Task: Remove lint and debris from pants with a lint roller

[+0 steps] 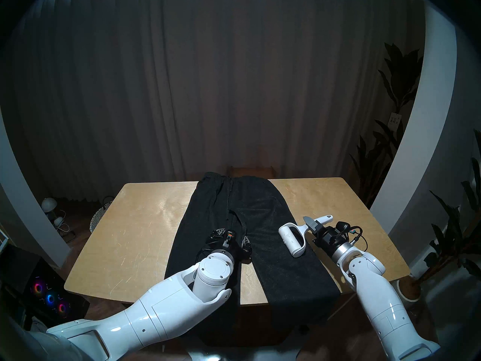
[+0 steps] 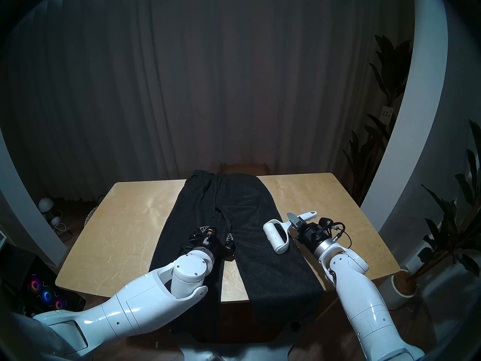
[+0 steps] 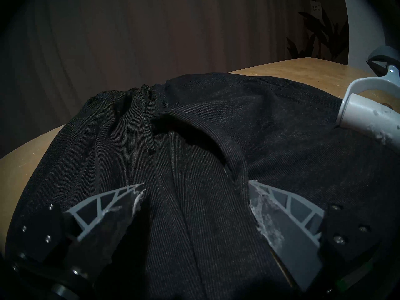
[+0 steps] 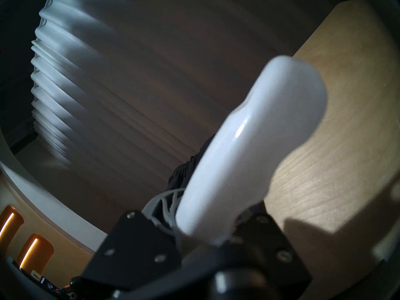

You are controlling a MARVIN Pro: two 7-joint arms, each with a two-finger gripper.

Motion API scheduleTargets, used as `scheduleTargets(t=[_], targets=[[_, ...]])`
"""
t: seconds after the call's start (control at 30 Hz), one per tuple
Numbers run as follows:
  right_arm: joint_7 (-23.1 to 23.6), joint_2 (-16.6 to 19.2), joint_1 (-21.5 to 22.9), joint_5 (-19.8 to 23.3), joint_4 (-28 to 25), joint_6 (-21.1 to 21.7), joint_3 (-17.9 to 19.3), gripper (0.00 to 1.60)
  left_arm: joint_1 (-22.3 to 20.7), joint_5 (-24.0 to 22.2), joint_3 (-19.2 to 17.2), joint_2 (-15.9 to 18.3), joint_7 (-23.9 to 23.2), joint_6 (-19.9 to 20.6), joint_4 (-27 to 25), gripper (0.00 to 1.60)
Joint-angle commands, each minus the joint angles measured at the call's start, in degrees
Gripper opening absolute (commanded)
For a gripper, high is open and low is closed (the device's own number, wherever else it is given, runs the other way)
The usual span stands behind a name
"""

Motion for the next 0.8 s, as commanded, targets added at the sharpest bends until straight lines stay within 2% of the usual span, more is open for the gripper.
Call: scheduleTargets(t=[0.0, 0.47, 0.7, 0.77], targets=[[0.07, 1.0, 1.41, -0.38, 1.24, -1.04, 1.23, 0.0, -0.19, -0.36, 0.35, 0.19, -0.44, 1.51, 1.7, 1.6], [0.82, 2.02, 2.21, -0.28, 4.3, -2.59, 4.42, 0.0, -1.08, -0.98, 0.75, 0.66, -0.56, 1.79, 1.4, 1.6], [2.67, 3.74, 2.62, 0.07, 6.99, -2.36, 6.31, 0.0, -1.57, -0.9, 1.46, -0.04, 0.04, 2.35, 1.8, 1.6], [3.57, 3.94, 3.12, 0.54, 8.1, -2.41, 6.92, 0.0, -1.43, -1.36, 1.27, -0.07, -0.32, 1.22, 1.53, 1.6]])
